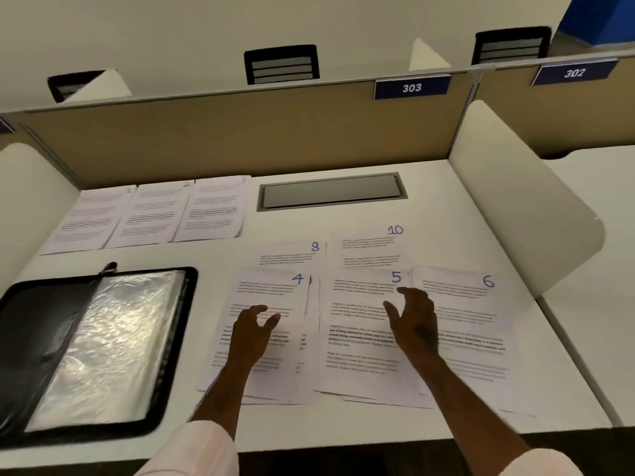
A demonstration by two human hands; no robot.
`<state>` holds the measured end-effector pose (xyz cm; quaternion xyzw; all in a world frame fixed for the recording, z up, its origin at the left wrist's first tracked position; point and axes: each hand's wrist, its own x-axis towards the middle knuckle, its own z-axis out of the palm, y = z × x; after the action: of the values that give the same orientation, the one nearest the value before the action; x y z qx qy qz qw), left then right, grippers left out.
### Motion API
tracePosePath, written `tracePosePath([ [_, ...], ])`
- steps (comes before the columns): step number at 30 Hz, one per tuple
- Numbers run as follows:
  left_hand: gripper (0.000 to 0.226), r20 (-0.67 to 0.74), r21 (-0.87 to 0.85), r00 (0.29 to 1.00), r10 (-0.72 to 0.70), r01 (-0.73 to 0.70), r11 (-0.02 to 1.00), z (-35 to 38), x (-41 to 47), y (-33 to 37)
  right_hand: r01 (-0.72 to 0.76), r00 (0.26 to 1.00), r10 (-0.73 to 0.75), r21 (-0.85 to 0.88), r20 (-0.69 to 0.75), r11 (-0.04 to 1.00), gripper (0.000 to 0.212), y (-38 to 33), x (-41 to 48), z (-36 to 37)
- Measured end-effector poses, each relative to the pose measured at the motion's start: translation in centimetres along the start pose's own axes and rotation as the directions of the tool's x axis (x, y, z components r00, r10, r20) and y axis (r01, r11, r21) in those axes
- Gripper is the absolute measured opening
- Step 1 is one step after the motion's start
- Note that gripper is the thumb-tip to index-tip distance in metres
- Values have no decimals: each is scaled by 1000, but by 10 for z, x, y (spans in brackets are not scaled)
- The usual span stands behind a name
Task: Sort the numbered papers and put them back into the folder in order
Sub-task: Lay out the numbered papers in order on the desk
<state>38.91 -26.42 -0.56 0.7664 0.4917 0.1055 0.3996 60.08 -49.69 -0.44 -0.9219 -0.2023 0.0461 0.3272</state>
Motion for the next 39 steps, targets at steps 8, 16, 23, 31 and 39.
tracePosePath([
  [8,97,-32,345,988,-151,153,926,-40,16,-72,-4,935,-12,46,354,999,53,-113,-80,119],
  [16,109,-13,381,993,-117,113,918,-42,16,-88,-208,930,226,-93,289,974,75,-147,-94,158],
  [23,97,10,374,993,-116,104,922,-43,14,-85,-391,864,398,-88,308,916,75,-159,-83,167],
  [31,80,77,286,975,-210,180,941,-49,25,-83,-543,786,514,-15,344,840,60,-147,-72,182],
  [39,41,40,26,990,-135,134,991,-70,40,-85,-486,859,415,221,301,845,36,-168,-69,161],
])
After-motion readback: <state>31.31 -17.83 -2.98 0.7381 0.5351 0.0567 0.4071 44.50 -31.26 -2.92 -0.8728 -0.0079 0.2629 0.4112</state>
